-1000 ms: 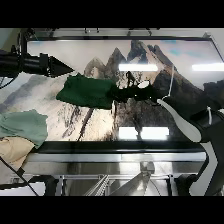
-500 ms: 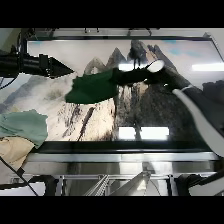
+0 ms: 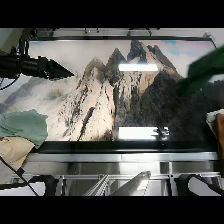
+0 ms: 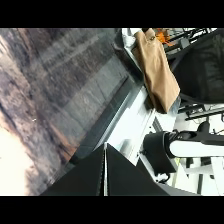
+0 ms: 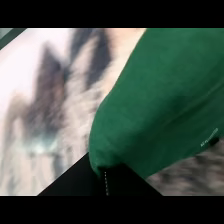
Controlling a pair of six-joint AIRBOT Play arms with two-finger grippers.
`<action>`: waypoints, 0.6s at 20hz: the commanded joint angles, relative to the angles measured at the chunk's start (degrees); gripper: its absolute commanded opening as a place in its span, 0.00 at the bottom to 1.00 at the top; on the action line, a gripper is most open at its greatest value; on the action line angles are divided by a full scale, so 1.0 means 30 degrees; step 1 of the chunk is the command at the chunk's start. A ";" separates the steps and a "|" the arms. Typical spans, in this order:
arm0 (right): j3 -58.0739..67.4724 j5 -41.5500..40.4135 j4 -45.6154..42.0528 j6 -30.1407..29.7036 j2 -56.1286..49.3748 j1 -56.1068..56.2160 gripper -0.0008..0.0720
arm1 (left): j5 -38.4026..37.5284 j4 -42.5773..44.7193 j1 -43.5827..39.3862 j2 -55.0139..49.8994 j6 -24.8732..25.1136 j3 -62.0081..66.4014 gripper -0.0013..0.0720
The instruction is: Fold the shirts.
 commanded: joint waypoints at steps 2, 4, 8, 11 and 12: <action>0.1231 0.3082 0.1734 -0.1902 -0.1654 -0.7329 0.02 | 0.0044 -0.0007 -0.0007 -0.0015 -0.0058 -0.0007 0.03; 0.2732 0.5982 0.1763 -0.2106 -0.2929 -0.8692 0.02 | 0.0036 0.0000 -0.0015 -0.0051 -0.0058 -0.0007 0.03; 0.3898 0.9908 -0.4874 0.0729 -0.2871 -1.0010 0.02 | 0.0029 0.0022 -0.0015 -0.0058 -0.0036 -0.0007 0.03; 0.3810 1.1810 -0.8765 0.2120 -0.2164 -1.0550 0.03 | 0.0036 0.0022 -0.0015 -0.0058 -0.0015 -0.0007 0.03; 0.3548 1.2058 -0.9726 0.2353 -0.1974 -1.0571 0.03 | 0.0029 0.0022 -0.0015 -0.0058 -0.0015 -0.0007 0.03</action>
